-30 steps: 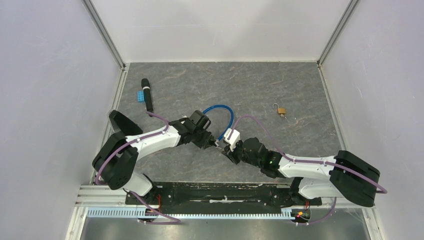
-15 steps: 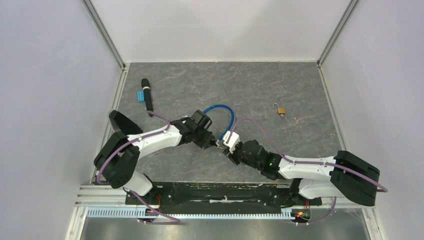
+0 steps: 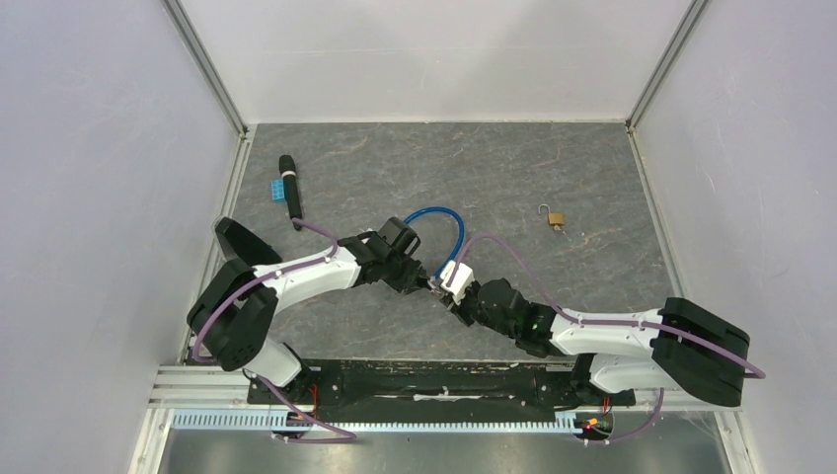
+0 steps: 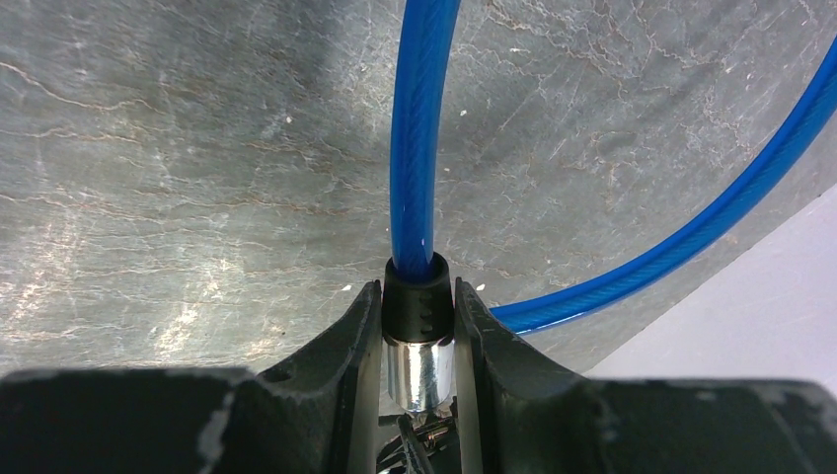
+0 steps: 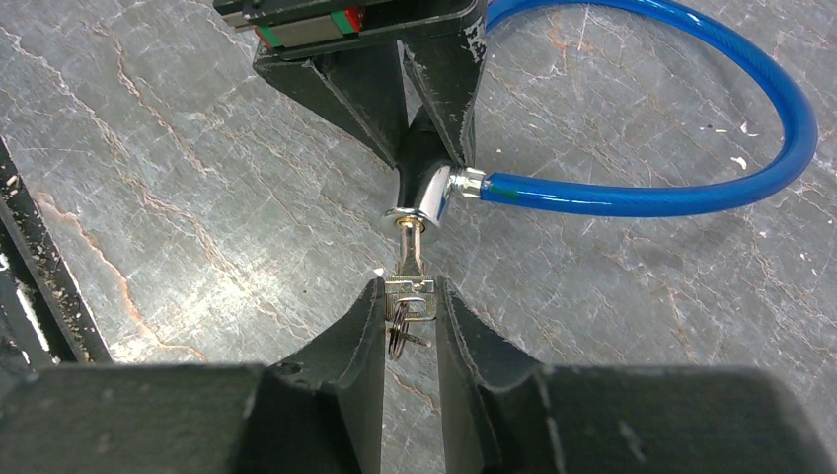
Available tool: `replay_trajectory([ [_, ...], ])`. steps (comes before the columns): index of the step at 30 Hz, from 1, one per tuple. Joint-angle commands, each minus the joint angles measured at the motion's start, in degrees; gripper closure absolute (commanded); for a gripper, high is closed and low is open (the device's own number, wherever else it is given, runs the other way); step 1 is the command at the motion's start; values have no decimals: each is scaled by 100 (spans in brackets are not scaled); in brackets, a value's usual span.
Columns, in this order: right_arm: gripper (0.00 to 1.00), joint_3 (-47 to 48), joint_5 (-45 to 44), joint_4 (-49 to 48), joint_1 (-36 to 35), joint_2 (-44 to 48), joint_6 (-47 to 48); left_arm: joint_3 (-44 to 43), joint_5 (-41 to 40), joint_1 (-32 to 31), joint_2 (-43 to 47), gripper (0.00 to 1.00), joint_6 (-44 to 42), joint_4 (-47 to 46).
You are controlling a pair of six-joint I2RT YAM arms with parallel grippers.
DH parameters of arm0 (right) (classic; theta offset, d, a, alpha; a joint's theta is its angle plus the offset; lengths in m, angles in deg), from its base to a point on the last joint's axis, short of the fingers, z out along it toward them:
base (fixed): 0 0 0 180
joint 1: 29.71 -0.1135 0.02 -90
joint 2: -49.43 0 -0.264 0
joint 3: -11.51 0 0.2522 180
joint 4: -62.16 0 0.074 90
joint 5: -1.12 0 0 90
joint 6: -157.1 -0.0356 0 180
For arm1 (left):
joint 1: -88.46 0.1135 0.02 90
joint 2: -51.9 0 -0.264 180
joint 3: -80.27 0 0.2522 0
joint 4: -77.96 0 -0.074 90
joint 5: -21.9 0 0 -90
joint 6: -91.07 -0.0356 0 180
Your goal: Unlock with the key
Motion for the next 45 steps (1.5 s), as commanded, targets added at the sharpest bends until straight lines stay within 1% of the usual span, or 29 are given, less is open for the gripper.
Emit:
replay_trajectory([
  [1,100,15,-101,-518,-14,-6,32,-224,220,-72,26,98,261,-129],
  [11,100,-62,-279,-1036,-10,-239,-366,-215,244,-181,128,98,499,-195],
  [19,100,-208,-515,-1575,-10,-379,-769,-133,117,-377,328,98,948,-379],
  [21,100,-197,-495,-1566,-10,-341,-677,-164,-28,-407,349,98,915,-389],
  [25,100,-373,-497,-1743,-10,-109,-382,-246,-10,-448,302,98,749,-160],
  [31,100,-518,-278,-2023,-11,25,-261,-57,14,-503,548,98,918,-292],
  [36,100,-785,9,-2506,-12,259,-196,62,67,-556,824,98,1014,-382],
  [40,100,-881,170,-2699,-10,311,-48,184,270,-652,1048,98,1168,-501],
  [45,100,-930,309,-2735,-10,552,39,61,-107,-845,1183,98,995,-50],
])
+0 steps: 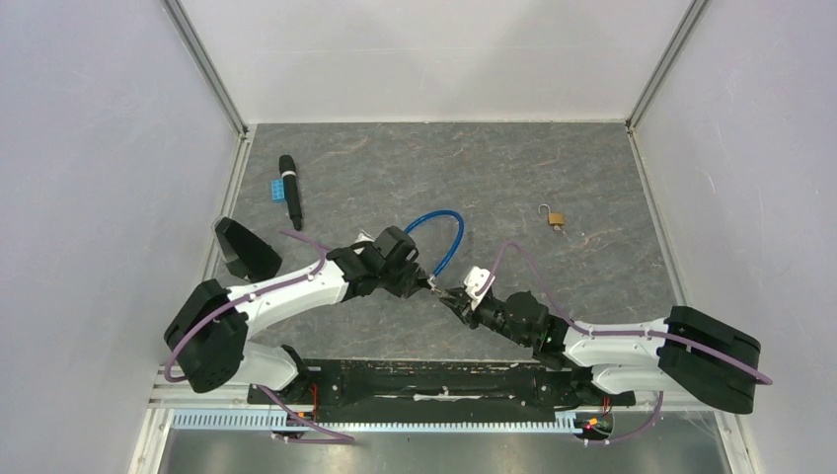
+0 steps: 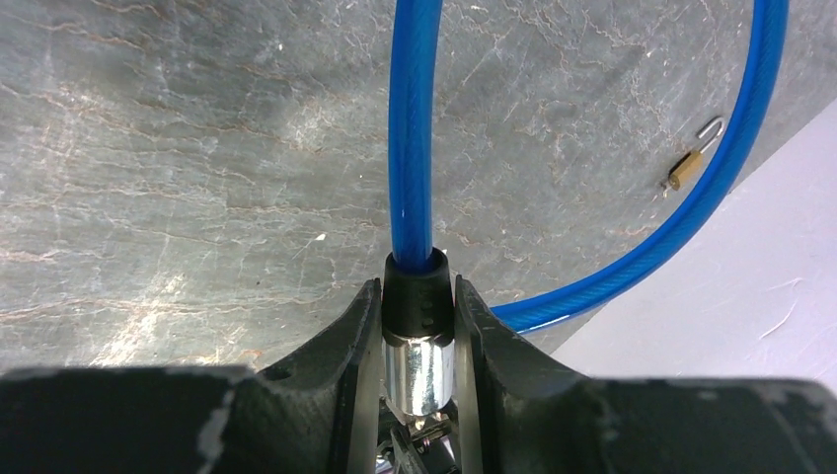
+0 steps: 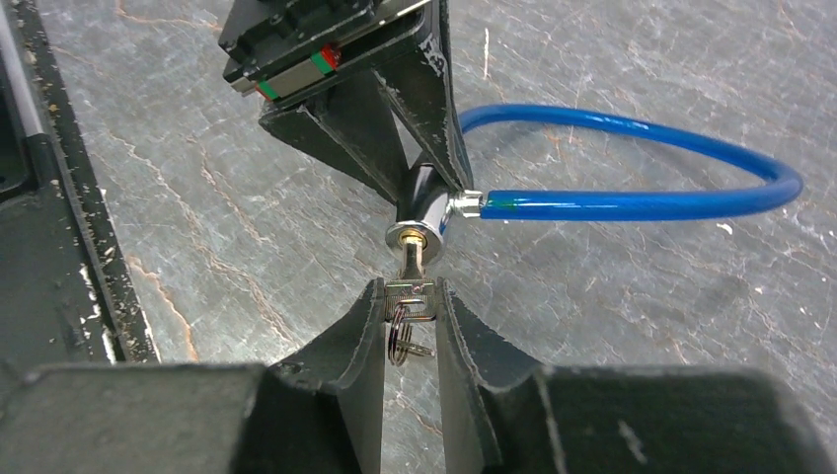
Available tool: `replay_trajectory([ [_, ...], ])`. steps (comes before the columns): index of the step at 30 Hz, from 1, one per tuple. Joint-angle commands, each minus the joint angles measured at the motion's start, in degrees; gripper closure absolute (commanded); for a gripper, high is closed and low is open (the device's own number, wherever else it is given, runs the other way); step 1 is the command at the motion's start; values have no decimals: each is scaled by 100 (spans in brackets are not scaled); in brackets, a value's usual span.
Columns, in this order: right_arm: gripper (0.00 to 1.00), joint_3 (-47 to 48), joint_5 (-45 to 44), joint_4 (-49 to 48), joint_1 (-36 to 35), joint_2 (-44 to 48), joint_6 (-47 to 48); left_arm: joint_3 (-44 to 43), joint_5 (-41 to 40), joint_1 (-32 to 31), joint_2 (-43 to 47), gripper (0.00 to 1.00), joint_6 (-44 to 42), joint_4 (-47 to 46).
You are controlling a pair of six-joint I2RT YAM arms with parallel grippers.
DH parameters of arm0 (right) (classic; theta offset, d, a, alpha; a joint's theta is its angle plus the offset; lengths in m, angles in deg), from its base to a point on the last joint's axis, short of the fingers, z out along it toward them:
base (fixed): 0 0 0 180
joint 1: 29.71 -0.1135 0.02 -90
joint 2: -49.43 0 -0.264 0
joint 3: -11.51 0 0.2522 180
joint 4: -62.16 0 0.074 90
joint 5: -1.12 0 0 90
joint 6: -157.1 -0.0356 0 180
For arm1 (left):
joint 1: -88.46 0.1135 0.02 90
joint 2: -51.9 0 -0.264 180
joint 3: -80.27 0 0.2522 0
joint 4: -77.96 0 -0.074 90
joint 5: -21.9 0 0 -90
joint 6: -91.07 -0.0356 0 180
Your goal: Unlock with the key
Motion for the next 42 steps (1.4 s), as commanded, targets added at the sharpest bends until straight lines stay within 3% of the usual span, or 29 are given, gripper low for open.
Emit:
replay_trajectory([
  [1,100,38,165,-638,19,216,235,-167,419,-452,396,98,176,-180],
  [9,100,217,127,-485,20,-354,296,-244,529,-815,226,98,259,-414],
  [15,100,343,-2049,619,27,-296,-254,-182,325,-879,214,98,345,-446],
  [21,100,-228,-929,-675,27,-123,-1,-341,528,-931,-155,98,265,-896],
  [28,100,-570,-919,-1314,27,263,201,-130,696,-941,-301,98,408,-1026],
  [36,100,-16,-563,-980,43,121,321,-503,686,-1084,-531,98,23,-720],
  [42,100,366,-297,-203,247,433,283,-634,400,-1165,-560,98,-124,-353],
])
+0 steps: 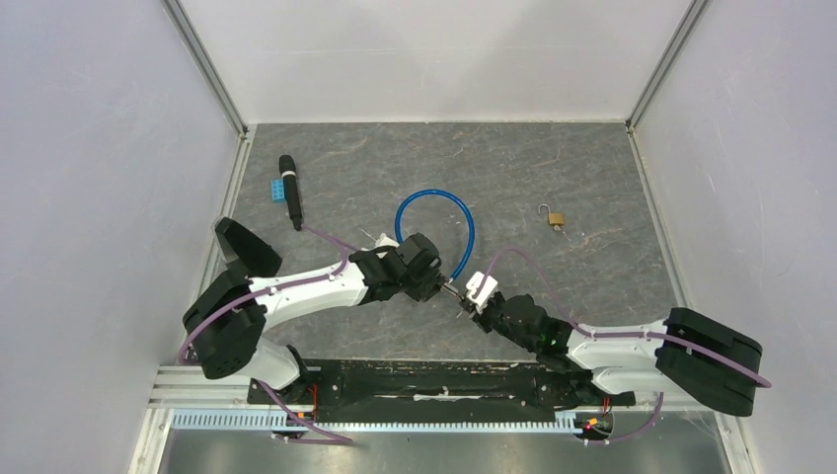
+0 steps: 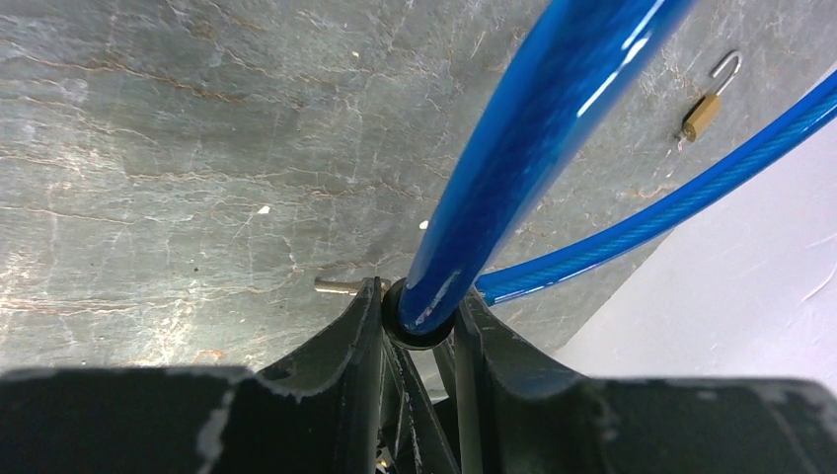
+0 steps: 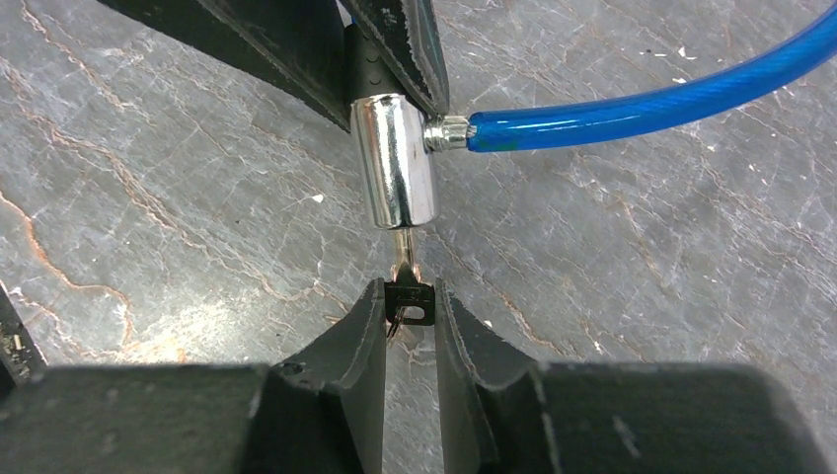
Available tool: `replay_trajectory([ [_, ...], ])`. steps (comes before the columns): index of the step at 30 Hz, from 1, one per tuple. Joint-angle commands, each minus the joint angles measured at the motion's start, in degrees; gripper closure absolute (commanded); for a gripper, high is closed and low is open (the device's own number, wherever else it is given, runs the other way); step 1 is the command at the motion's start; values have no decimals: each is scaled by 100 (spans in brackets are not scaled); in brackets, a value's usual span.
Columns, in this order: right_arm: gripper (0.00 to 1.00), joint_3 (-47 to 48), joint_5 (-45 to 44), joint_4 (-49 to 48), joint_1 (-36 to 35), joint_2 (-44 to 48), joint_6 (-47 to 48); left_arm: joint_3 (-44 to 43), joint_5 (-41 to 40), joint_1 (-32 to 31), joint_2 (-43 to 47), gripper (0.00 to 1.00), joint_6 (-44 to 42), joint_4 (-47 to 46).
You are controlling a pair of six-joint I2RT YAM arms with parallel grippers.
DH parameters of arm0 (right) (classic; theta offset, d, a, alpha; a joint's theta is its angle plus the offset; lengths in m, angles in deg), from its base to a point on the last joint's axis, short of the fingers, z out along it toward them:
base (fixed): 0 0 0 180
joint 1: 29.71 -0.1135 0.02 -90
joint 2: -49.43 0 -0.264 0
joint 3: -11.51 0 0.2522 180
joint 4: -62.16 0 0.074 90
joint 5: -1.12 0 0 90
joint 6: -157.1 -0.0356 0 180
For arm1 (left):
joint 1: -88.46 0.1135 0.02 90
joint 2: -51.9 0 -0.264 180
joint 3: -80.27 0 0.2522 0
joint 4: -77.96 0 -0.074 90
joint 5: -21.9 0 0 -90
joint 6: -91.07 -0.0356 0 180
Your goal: Unlock with the key
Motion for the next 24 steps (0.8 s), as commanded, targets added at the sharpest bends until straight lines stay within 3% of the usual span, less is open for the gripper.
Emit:
replay_trajectory([
  [1,100,810,281,-774,152,419,25,-263,764,-439,-26,98,-211,-51],
  [15,100,1589,1135,-1,553,794,-161,-500,662,-473,-179,98,-442,252],
  [24,100,1608,1708,-128,751,1092,-71,-453,591,-473,-132,98,-410,263],
])
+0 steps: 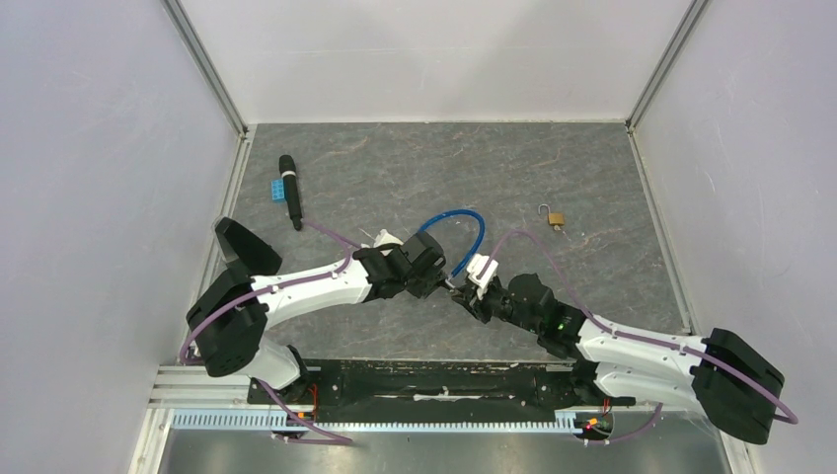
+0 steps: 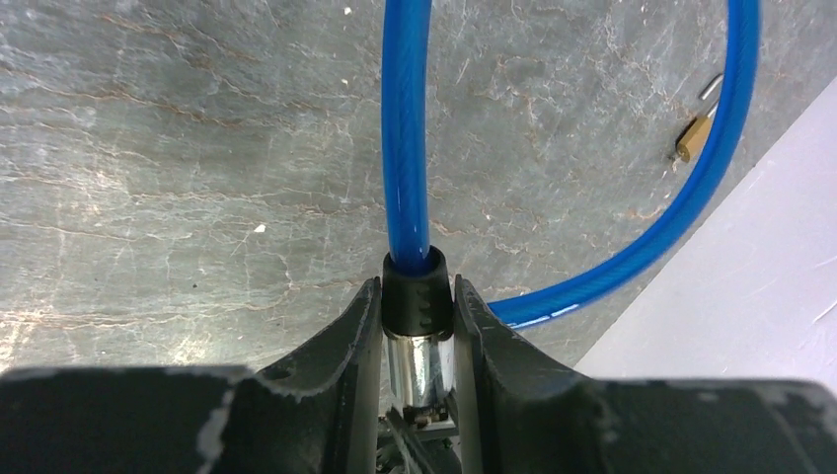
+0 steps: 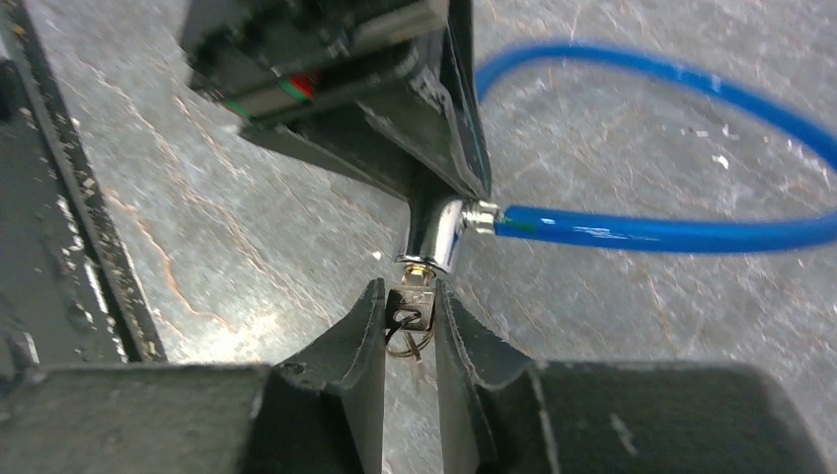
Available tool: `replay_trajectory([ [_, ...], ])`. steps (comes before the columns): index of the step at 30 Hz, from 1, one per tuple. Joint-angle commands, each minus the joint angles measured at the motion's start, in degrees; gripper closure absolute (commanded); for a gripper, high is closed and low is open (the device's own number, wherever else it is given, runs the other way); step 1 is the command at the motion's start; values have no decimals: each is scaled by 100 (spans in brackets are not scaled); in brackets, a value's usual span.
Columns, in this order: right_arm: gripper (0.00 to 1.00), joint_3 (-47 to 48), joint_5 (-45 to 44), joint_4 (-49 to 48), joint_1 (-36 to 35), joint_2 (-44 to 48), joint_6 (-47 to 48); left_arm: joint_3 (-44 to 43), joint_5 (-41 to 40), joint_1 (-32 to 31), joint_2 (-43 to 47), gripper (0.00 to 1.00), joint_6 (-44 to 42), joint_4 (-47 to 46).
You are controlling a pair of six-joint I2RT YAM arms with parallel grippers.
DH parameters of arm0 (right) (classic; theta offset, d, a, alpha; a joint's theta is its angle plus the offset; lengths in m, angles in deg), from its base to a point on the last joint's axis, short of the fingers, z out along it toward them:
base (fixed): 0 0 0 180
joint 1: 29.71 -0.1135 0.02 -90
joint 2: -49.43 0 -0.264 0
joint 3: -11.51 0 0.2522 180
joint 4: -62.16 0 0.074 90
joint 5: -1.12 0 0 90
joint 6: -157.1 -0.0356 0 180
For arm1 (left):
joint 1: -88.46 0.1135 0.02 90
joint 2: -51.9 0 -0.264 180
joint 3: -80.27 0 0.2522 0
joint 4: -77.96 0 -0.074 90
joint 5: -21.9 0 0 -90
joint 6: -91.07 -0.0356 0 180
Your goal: Unlock with the key
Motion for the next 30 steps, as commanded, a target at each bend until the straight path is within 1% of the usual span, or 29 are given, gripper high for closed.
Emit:
replay_trajectory([
  [1,100,677,340,-2047,80,36,69,-175,999,-375,-28,98,-363,-89],
  [3,100,603,397,-2148,84,-118,28,-224,940,-403,3,98,-432,-96],
  [5,100,426,227,-2350,80,-264,19,-234,842,-417,100,98,-477,-102],
  [9,100,170,-678,-2500,92,-556,16,-234,661,-458,265,98,-562,-183],
  [13,100,-31,-1518,-2580,136,-738,-123,-192,665,-473,327,98,-580,-285],
  [16,100,-191,-1484,-2785,203,-862,-157,-131,671,-469,343,98,-561,-378],
  [20,100,-463,-1127,-3181,209,-993,-198,84,657,-469,383,97,-369,-564],
  [21,100,-522,-1062,-3266,213,-1030,-201,144,638,-461,399,94,-277,-593],
  [26,99,-687,-649,-3537,225,-1207,-225,572,691,-408,444,73,89,-890],
  [30,100,-624,-341,-3612,225,-1361,-275,627,831,-370,350,58,176,-925],
])
